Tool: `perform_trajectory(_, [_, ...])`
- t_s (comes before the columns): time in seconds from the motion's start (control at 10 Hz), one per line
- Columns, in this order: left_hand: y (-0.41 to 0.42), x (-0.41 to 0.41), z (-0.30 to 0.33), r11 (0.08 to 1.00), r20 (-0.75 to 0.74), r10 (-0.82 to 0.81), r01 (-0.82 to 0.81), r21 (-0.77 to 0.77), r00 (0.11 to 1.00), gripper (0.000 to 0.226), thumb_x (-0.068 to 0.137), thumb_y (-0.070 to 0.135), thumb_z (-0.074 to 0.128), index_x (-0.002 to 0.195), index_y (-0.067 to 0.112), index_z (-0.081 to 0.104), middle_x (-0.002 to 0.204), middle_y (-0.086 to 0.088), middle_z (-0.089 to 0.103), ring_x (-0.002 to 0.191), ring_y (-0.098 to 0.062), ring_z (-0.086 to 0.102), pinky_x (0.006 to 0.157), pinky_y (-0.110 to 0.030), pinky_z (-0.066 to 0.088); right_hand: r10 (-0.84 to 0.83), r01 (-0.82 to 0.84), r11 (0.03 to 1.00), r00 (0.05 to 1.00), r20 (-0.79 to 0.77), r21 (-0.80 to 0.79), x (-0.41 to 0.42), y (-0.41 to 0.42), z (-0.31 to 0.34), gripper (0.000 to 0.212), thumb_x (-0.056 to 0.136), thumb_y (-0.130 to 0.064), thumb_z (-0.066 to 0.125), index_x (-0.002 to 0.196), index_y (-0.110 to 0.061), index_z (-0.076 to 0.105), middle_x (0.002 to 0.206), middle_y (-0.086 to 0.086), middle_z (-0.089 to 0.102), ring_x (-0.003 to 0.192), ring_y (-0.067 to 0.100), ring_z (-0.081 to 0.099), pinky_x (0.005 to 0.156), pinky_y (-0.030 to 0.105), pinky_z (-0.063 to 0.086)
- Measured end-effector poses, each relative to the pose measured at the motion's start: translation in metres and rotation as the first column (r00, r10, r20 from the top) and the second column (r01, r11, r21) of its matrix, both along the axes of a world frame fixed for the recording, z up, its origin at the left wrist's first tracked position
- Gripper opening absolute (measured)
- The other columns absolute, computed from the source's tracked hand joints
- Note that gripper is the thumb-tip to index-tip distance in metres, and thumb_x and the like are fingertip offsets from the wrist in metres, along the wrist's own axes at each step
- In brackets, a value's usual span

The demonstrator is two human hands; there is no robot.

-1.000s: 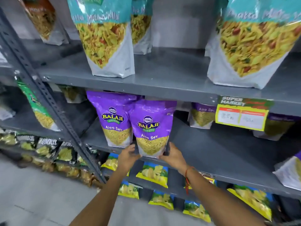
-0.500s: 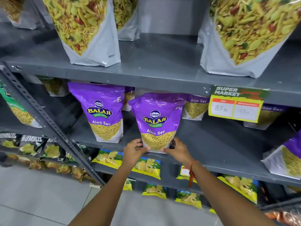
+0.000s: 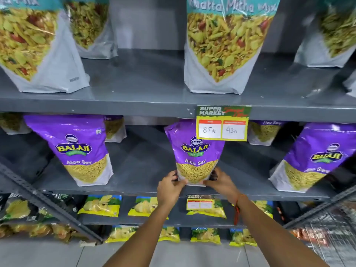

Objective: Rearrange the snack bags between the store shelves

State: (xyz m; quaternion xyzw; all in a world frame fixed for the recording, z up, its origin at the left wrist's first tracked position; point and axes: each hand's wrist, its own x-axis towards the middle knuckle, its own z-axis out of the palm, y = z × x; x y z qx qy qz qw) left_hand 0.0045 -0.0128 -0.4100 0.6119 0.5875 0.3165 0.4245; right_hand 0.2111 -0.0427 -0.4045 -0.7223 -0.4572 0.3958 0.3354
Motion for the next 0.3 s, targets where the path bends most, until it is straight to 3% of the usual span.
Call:
perform_trajectory(0.1, [-0.005,0.004,0.003,1.000,0.002,-0.001,0.001,0.013,1.000,0.046,0.068,0.051,0.074,0.108,0.029,0.067,0.101,0.008,0.078,0.089,-0.011,0.073,0.080,-0.039,0.058,0.013,-0.014,1.000,1.000,-0.005,-0.023,0.005,0.003,-0.006,0.064,0.064,-0.026,0.083,0.121,-0.015,0.057,0.115,0.006,0.071,0.106,0.024,0.068,0.096,0.046,0.053])
perform_trajectory(0.2, [-0.013,0.003,-0.001,1.000,0.030,-0.023,0.023,0.007,0.999,0.049,0.068,0.051,0.074,0.112,0.029,0.067,0.103,0.010,0.077,0.088,-0.006,0.072,0.081,-0.042,0.059,0.026,-0.027,1.000,0.998,-0.049,-0.016,0.001,0.000,-0.002,0.066,0.069,-0.019,0.083,0.126,-0.014,0.050,0.120,0.007,0.067,0.109,0.024,0.065,0.097,0.045,0.053])
perform_trajectory(0.3, [-0.019,0.002,0.004,0.999,0.071,0.014,-0.016,0.029,0.997,0.054,0.071,0.047,0.076,0.120,0.027,0.065,0.111,0.006,0.075,0.093,-0.009,0.072,0.085,-0.044,0.059,-0.033,0.040,0.998,0.988,-0.154,0.040,-0.005,-0.005,-0.005,0.082,0.058,-0.029,0.087,0.127,-0.018,0.044,0.125,0.008,0.062,0.114,0.027,0.062,0.097,0.049,0.053])
